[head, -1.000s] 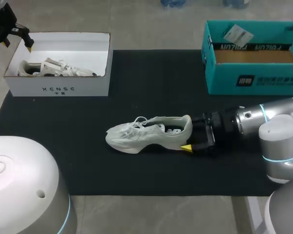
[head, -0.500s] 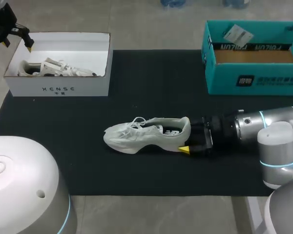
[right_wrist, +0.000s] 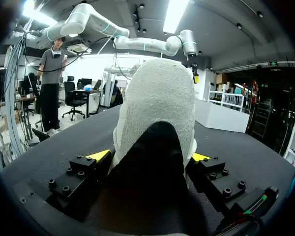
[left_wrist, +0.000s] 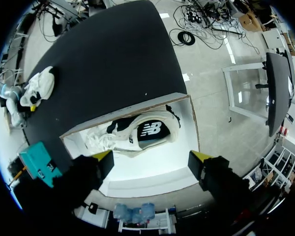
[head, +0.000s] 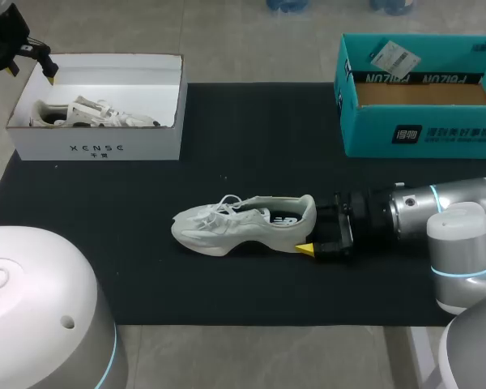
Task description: Take the shoe out of the shoebox, open the shoe tongue, remove and reinsert the insole, then place the shoe into the shoebox
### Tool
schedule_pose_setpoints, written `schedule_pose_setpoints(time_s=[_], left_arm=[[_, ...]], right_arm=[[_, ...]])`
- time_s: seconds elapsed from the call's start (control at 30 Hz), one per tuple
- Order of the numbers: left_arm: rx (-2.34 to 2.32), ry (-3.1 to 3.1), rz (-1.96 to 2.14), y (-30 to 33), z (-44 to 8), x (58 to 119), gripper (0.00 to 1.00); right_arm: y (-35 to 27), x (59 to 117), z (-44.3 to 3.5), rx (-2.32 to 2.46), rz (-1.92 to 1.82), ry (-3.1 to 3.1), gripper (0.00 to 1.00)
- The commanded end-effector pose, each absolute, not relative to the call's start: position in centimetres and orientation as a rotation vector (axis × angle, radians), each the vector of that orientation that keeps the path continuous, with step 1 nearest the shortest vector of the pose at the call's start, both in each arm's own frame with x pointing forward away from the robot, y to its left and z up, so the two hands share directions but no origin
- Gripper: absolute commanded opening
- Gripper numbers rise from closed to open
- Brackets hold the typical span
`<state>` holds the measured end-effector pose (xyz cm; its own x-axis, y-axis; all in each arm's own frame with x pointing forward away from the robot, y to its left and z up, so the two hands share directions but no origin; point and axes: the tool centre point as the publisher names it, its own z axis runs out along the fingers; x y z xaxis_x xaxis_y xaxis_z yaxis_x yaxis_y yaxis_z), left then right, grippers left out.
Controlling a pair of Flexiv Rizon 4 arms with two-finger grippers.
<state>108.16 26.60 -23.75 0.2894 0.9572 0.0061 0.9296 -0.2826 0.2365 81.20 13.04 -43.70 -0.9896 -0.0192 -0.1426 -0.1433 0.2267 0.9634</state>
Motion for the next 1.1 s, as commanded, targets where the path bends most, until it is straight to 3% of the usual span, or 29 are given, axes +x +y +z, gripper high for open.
schedule_pose_setpoints(time_s=[0.03,0.67,1.1], left_arm=[[2.359,1.746,0.274,23.6,-22.7,103.6,1.0],[2.502,1.582,0.279,10.2,-23.9,85.8,1.0],[2.502,1.582,0.279,10.2,-23.9,85.8,1.0]], right_arm=[[13.5,81.0,-44.5,-0.158,1.885,2.381,0.0],[13.5,81.0,-44.5,-0.158,1.885,2.381,0.0],[13.5,81.0,-44.5,-0.158,1.885,2.381,0.0]])
